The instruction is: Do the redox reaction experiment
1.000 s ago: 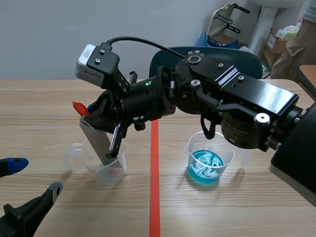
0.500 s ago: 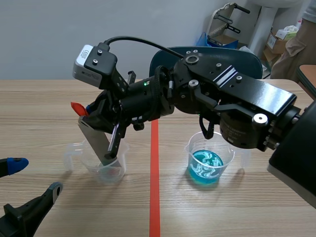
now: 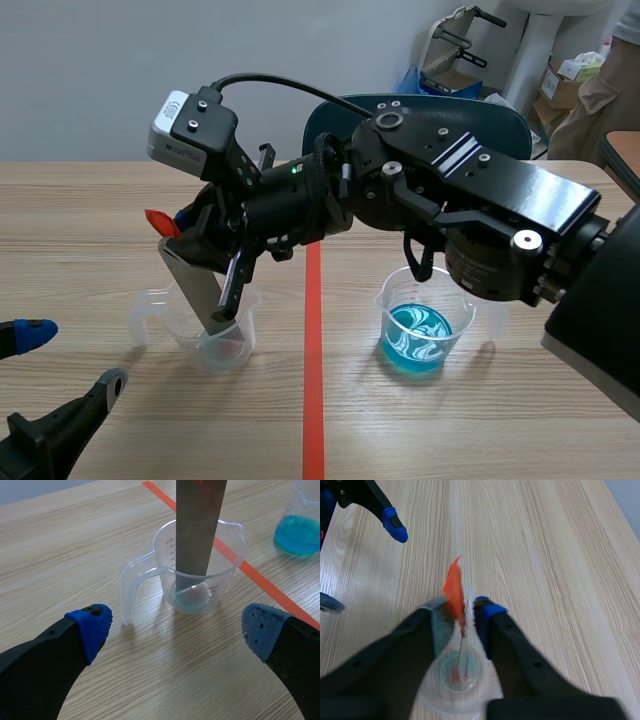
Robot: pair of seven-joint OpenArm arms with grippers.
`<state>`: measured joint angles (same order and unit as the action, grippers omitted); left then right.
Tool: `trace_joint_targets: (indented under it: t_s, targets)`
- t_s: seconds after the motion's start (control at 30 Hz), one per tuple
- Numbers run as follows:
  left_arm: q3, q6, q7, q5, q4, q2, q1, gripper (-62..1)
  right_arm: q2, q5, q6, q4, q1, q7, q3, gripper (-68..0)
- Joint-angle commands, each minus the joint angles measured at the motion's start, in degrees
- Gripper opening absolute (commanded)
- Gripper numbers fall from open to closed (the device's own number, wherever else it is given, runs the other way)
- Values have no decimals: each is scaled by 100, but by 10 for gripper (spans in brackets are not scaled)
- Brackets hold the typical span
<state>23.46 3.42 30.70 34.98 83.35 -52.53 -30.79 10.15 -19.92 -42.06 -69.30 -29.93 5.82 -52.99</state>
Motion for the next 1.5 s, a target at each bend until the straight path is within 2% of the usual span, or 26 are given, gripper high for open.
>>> trace_joint_targets:
  t_s: [0.0,0.1,0.27,0.3,1.47]
  targets:
    - [-46,11,125,-4,72,26,17,-54,-35,26,-66,-87,-131,-83,46,-441]
    - [-46,11,125,-4,72,26,17,-54,-35,46,-66,-87,-131,-85,46,-267]
    - [-46,13,125,-4,72,26,17,-54,-125,44,-66,-87,-129,9,46,-19]
    - [-46,13,125,-7,72,26,17,-54,-146,44,-66,-87,-129,35,46,4]
    - [-46,33,125,-7,72,26,17,-54,-195,42,-66,-87,-129,90,46,4]
